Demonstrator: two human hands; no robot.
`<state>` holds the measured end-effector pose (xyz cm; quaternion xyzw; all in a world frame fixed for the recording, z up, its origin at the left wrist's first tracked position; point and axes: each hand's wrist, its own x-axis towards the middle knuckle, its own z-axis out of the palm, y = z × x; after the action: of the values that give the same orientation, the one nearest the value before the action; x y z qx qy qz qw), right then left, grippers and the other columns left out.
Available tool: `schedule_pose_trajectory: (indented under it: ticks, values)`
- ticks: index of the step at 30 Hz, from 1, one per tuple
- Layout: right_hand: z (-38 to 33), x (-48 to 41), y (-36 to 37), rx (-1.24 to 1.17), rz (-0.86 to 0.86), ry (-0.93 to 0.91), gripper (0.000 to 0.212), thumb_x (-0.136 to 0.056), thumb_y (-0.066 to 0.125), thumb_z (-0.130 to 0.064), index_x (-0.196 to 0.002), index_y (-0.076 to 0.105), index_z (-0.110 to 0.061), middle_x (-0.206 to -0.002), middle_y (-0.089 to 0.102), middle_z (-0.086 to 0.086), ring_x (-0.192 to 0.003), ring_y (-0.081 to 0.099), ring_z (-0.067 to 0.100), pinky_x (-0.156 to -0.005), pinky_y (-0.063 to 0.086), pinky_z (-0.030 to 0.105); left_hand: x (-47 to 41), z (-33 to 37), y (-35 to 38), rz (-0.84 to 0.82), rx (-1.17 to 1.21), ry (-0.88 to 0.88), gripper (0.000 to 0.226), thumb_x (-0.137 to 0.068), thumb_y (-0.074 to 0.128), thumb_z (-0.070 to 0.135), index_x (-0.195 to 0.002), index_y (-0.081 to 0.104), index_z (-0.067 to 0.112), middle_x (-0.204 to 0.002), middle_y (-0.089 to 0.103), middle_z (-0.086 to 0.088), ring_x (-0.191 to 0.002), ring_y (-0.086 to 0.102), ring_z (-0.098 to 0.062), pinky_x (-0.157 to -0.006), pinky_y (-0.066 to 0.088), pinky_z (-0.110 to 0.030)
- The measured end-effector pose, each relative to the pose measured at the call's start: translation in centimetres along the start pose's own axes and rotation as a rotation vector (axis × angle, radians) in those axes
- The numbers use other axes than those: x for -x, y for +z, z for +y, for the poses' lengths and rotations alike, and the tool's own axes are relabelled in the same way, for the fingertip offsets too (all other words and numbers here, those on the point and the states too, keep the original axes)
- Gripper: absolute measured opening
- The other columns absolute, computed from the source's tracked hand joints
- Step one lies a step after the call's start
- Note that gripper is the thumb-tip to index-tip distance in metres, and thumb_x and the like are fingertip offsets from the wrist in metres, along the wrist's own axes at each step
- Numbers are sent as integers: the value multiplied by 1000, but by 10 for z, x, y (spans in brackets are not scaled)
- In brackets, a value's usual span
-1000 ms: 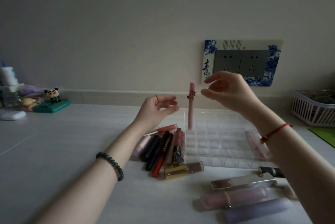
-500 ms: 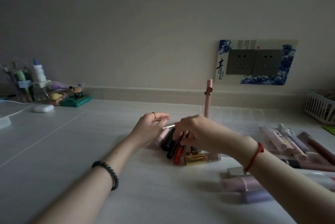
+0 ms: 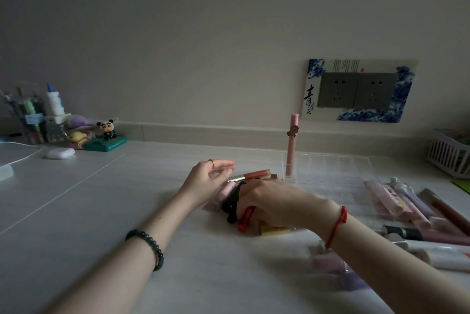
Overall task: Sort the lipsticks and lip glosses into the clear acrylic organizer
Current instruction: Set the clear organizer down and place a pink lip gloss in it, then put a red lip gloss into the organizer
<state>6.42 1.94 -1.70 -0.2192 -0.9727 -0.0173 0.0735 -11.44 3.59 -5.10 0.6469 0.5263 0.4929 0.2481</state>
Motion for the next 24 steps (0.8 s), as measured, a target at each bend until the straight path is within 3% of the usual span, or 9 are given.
schedule_pose_trajectory:
  ticks: [4, 6, 8, 11, 13, 16, 18, 24]
  values:
    - [4, 3, -10, -103, 157, -15, 18, -84, 56, -18, -100, 62, -15, -101, 63, 4, -92, 58, 17, -80, 47, 32, -1, 5, -1, 11, 8, 43, 21, -88, 54, 12, -96, 63, 29, -97, 66, 10, -103, 61, -9, -98, 42, -27]
    - [6, 6, -23, -257, 322, 51, 16, -83, 56, -12, -99, 61, -11, -93, 66, 2, -84, 60, 6, -78, 50, 20, -3, 10, -2, 4, 9, 96, 19, -89, 53, 15, -96, 62, 30, -96, 65, 14, -105, 60, -10, -93, 42, -18]
    - [10, 11, -39, -431, 515, 120, 14, -82, 55, -6, -94, 59, -12, -83, 62, -11, -80, 58, -5, -77, 48, 9, -4, 19, 0, 0, 79, 127, 11, -88, 55, 29, -93, 64, 31, -96, 67, 15, -105, 60, -7, -93, 43, -15]
    - [17, 21, -62, -669, 731, 198, 17, -80, 54, -7, -85, 55, -23, -80, 61, -9, -75, 64, -1, -69, 53, 14, -1, 38, 9, -19, 219, 156, 33, -73, 55, 59, -86, 70, 33, -91, 71, 17, -96, 63, 1, -86, 48, -14]
    - [23, 27, -71, -793, 816, 222, 12, -81, 56, -8, -87, 57, -17, -82, 65, 2, -73, 67, 9, -64, 57, 22, -1, 49, 20, -74, 280, 165, 35, -70, 57, 58, -88, 71, 30, -92, 72, 13, -91, 65, -4, -78, 50, -16]
    - [31, 33, -73, -872, 873, 273, 11, -82, 57, -5, -92, 58, -3, -82, 66, 14, -69, 68, 17, -61, 58, 31, -1, 62, 41, -123, 343, 170, 13, -72, 70, 32, -84, 72, 27, -80, 73, 6, -80, 68, -16, -76, 54, -25]
    - [36, 36, -72, -876, 891, 304, 14, -82, 58, -6, -95, 59, -2, -81, 66, 13, -69, 68, 17, -61, 58, 32, -3, 67, 53, -69, 282, 192, 13, -73, 72, 18, -81, 71, 29, -76, 73, 9, -76, 68, -12, -73, 54, -21]
    - [53, 49, -76, -905, 780, 388, 22, -74, 67, -8, -94, 62, -14, -80, 68, 4, -73, 69, 17, -62, 58, 28, -9, 76, 76, -15, 282, 163, 12, -71, 74, 18, -81, 71, 23, -72, 73, 3, -69, 69, -15, -71, 56, -26]
